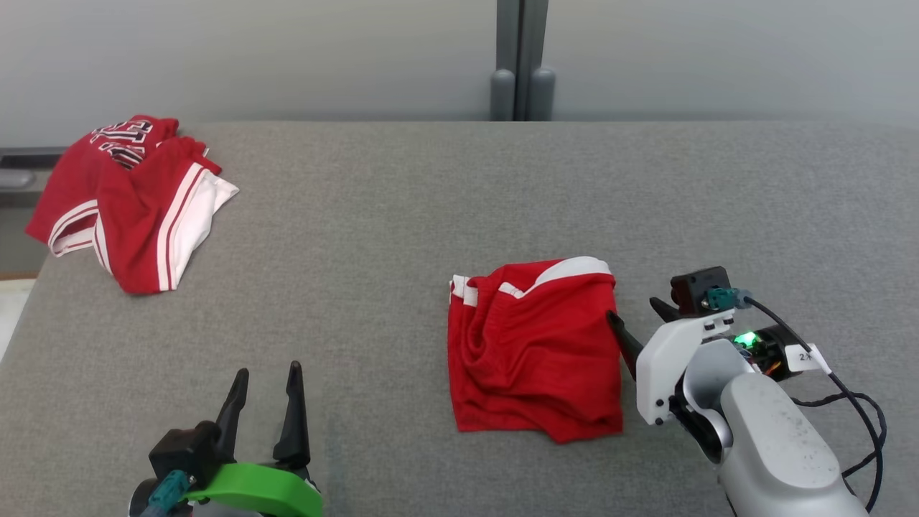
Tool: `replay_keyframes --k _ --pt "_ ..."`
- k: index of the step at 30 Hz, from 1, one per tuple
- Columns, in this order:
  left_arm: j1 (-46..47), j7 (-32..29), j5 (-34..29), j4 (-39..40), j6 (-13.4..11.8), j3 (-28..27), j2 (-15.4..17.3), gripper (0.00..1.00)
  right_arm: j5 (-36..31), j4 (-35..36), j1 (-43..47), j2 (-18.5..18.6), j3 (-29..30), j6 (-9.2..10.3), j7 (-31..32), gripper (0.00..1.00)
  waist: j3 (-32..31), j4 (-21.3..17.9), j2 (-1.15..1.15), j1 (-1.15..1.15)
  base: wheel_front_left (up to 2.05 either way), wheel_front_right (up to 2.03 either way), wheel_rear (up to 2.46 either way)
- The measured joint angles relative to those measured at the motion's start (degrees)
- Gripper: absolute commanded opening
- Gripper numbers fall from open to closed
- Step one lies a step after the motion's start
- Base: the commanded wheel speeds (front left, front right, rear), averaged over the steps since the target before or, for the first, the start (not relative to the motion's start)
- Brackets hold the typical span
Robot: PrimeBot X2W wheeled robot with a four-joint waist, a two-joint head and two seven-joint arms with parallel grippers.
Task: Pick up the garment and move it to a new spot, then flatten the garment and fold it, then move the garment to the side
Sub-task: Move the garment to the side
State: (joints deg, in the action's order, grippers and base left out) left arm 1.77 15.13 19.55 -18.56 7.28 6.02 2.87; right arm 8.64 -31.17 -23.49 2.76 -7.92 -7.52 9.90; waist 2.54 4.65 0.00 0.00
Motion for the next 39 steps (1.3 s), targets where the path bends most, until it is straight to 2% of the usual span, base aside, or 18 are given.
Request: replay_keyframes --k 5,12,13,14,15,16,17,22,27,34,39 --pt "0.63 -0.01 0.07 0.25 0.01 -0.29 -0.01 1.0 1.54 -2.89 -0.71 0.01 -0.15 0.0 5.36 1.0 1.76 1.87 0.0 0.0 0.0 0.0 0.0" --pt "1.45 -0.01 0.49 0.6 0.01 -0.49 -0.01 1.0 6.88 -4.86 -1.84 0.04 -2.08 0.0 7.8 1.0 4.34 3.48 0.0 0.0 0.0 0.0 0.0" --pt "1.55 -0.01 0.49 0.63 0.01 -0.51 -0.01 1.0 7.0 -5.03 -2.3 0.03 -2.26 0.0 7.77 0.67 4.64 3.55 0.0 0.0 0.0 0.0 0.0" --pt "1.68 -0.01 0.49 0.66 0.01 -0.49 -0.01 1.0 7.05 -5.33 -2.82 0.03 -2.5 0.0 7.68 0.43 4.99 3.6 0.0 0.0 0.0 0.0 0.0" --pt "1.83 -0.01 0.48 0.69 0.01 -0.42 -0.01 1.0 7.02 -5.54 -3.27 0.03 -2.89 0.0 7.19 0.3 5.31 3.6 0.0 0.0 0.0 0.0 0.0" --pt "2.03 0.0 0.48 0.77 0.01 -0.3 -0.01 1.0 6.98 -5.7 -3.67 0.03 -3.18 0.0 6.76 0.03 5.62 3.54 0.0 0.0 0.0 0.0 0.0" --pt "2.22 -0.01 0.57 0.9 0.01 -0.21 -0.01 1.0 6.95 -5.76 -4.09 0.04 -3.58 0.0 6.41 0.0 5.86 3.45 0.0 0.0 0.0 0.0 0.0" --pt "3.92 -0.01 0.41 1.83 0.01 0.34 -0.02 1.0 4.69 -5.71 -7.29 -0.09 -3.2 -0.01 3.53 0.0 7.03 1.78 0.0 0.0 0.0 0.0 0.0" --pt "6.64 0.0 -1.04 3.09 0.02 1.09 -0.02 1.0 0.49 -5.42 -10.98 0.0 0.22 -0.01 1.81 0.0 8.6 -1.69 0.0 0.0 0.0 0.0 0.0" --pt "10.55 -0.01 -2.36 4.26 0.11 3.24 0.42 1.0 -2.85 -4.55 -14.17 1.77 5.2 -0.01 0.92 0.0 11.23 -8.39 0.0 0.0 0.0 0.0 0.0" --pt "12.65 0.0 -2.76 4.31 0.12 5.52 1.88 1.0 -3.38 -4.28 -15.21 2.44 8.69 -0.01 -0.42 0.0 13.54 -13.96 0.0 0.0 0.0 0.0 0.0"
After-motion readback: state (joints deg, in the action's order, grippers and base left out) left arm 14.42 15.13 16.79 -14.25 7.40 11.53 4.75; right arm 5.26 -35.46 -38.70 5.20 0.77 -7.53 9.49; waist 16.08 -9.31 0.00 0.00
